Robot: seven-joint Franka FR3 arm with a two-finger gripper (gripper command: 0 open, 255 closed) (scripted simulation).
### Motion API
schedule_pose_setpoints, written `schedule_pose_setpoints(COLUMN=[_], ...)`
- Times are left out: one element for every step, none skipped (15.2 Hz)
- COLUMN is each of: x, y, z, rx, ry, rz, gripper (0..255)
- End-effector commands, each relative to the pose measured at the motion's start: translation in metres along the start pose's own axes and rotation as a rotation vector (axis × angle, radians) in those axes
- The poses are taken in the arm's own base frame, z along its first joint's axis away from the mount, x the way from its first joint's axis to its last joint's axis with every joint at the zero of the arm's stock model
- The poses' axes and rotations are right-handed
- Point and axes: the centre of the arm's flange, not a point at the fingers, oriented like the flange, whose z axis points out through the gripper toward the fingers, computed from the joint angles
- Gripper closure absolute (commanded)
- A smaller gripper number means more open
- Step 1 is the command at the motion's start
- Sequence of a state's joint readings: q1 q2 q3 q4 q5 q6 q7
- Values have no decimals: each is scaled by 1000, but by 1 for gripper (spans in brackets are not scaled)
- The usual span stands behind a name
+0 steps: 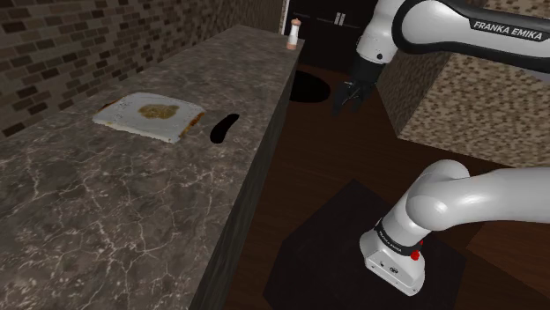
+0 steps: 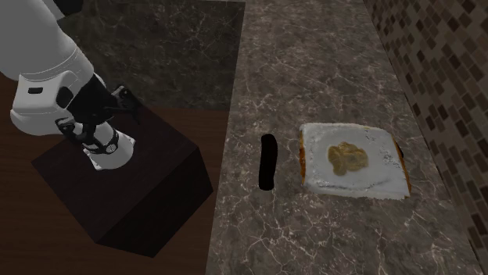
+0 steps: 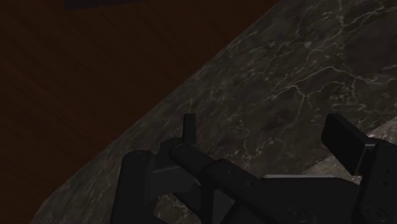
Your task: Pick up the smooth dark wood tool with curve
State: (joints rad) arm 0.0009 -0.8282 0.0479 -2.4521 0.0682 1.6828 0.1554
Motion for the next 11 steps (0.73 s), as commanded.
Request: schedule_pose_setpoints(x=[0,5,10,16,22,29,35,42,50,57,65], y=[0,-13,-26,-38,-51,-63,-75,-87,-99,-110,-122], z=[0,3,6,9,12,15,18,21,25,28,32], rx=[0,-6,-12,-18,-24,-30,-36,-42,-48,-54,-60], ry=[0,-3,-6,-9,-12,-14,-17,-20,-23,-26,-29], rz=[0,27,54,81,109,136,163,190,217,244,271], gripper=[0,0,0,0,0,0,0,0,0,0,0])
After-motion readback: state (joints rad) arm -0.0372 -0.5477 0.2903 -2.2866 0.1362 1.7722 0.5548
